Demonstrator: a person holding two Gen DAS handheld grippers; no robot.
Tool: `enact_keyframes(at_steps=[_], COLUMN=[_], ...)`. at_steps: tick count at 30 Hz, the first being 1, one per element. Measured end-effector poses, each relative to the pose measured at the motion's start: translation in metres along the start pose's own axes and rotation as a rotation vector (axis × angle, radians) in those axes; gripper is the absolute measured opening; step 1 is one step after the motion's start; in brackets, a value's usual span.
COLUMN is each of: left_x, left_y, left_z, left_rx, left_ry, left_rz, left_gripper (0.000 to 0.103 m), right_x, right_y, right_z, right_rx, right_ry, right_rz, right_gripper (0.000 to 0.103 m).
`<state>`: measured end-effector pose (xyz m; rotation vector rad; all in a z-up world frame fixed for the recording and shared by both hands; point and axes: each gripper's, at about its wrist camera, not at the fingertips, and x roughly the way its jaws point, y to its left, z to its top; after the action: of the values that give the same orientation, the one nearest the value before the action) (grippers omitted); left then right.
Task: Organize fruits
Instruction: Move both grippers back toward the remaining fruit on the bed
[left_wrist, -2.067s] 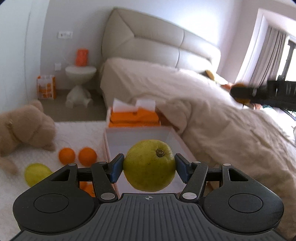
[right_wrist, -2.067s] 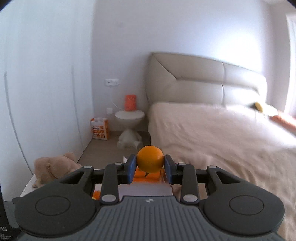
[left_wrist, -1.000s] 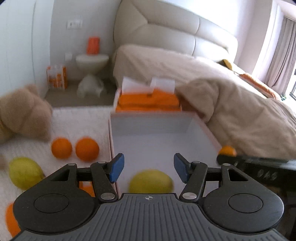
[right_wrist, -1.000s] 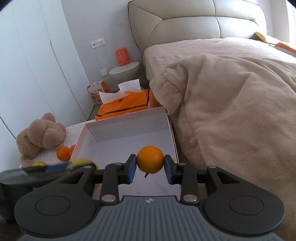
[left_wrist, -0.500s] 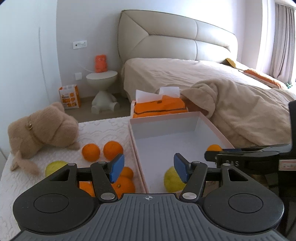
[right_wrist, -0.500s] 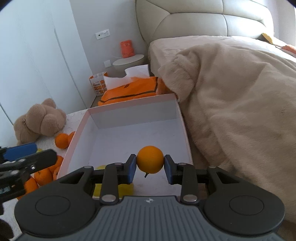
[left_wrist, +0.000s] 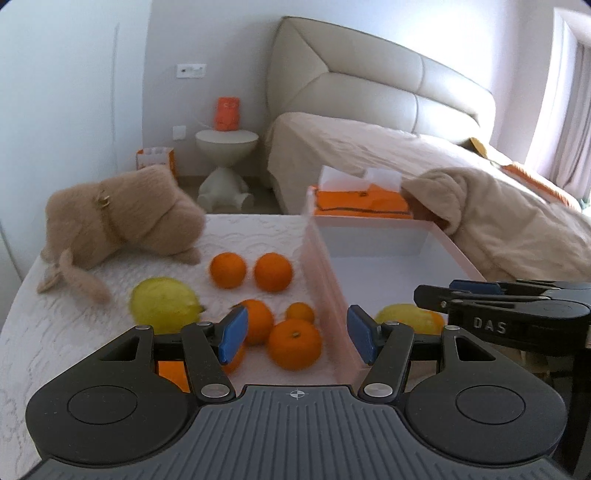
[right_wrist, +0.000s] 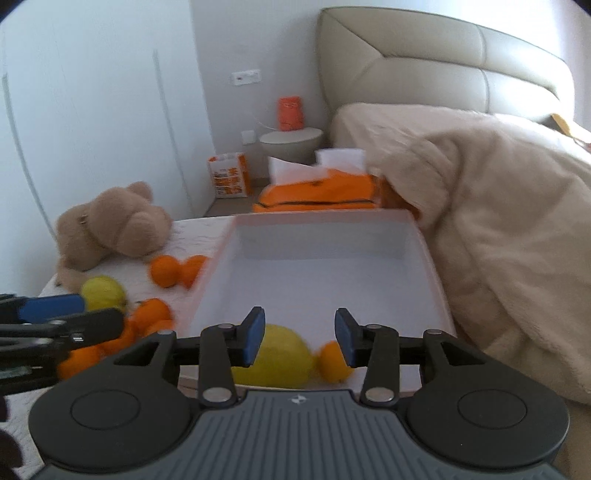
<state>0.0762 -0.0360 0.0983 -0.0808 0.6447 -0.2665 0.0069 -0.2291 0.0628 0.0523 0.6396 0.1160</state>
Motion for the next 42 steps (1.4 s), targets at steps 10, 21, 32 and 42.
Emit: enact_keyframes(at_steps=[10,21,32,42], left_x=[-0.059,-0.049,-0.049,-0.045], left_y=[0.110,0.168,0.161,0.152], left_z=[-0.026,-0.058,-0.055,-0.058], left_rx=[-0.195,-0.324,-0.320,-0.295], left_ry=[-0.107,-0.069,-0.084,-0.061], left_rz=[0.189,0.199,0.159,0.130], left_gripper=[0.064,0.064,0.064,0.064], right_x=[-0.002,0.021,0.013,0.004], right_y=[0.087,0.139,0.155,0.135], right_z=[-0.001,-0.019,-0.021,0.007], right_rx=[-0.104,-0.164,-0.220,-0.292], right_ry=[0.026,0.053,0.136,0.075], right_rz=[0.167,0.254,0.389,0.198], right_gripper=[0.050,0.052,0.056,0.056])
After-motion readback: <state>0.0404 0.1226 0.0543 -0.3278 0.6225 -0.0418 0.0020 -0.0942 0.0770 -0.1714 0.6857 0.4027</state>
